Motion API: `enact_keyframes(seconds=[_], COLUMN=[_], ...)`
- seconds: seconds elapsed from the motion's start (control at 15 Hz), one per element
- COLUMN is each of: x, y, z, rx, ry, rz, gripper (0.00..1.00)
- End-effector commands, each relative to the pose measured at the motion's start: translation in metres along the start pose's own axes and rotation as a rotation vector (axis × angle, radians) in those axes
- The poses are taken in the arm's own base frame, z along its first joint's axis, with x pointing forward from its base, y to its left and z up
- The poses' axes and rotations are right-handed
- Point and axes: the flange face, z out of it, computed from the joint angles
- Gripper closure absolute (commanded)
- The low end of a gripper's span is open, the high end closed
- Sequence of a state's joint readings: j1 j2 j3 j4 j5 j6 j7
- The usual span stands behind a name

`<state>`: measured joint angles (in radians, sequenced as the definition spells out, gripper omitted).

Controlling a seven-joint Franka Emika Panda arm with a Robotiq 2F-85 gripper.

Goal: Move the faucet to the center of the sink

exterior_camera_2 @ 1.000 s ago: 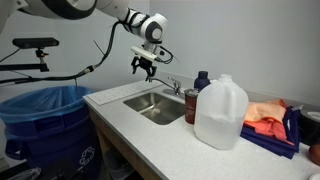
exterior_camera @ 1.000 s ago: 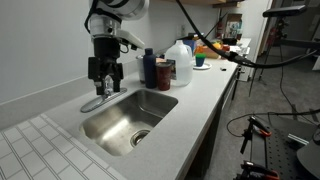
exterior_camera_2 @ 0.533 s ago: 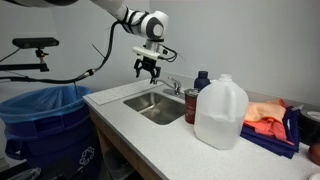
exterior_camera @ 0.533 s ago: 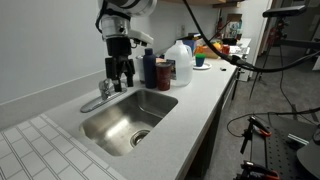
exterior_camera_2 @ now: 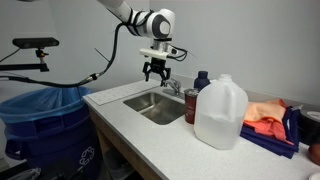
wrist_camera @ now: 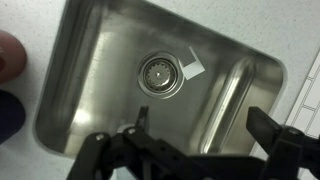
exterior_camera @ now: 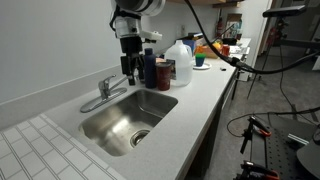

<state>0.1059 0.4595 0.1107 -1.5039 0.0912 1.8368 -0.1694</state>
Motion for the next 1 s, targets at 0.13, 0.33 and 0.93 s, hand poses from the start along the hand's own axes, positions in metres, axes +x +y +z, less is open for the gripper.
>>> enact_keyframes(seconds=[0.13,0.33,0.93], x=[-0.002,-0.008,-0.007], y=[-0.010,-0.012,0.017], z=[-0.037,-0.066,-0.046], rx=[0.091,0.047,-0.052], ry=[0.082,0.106,0.091], rz=[-0.008,-0.022,0.018], gripper=[0.00,0.00,0.00])
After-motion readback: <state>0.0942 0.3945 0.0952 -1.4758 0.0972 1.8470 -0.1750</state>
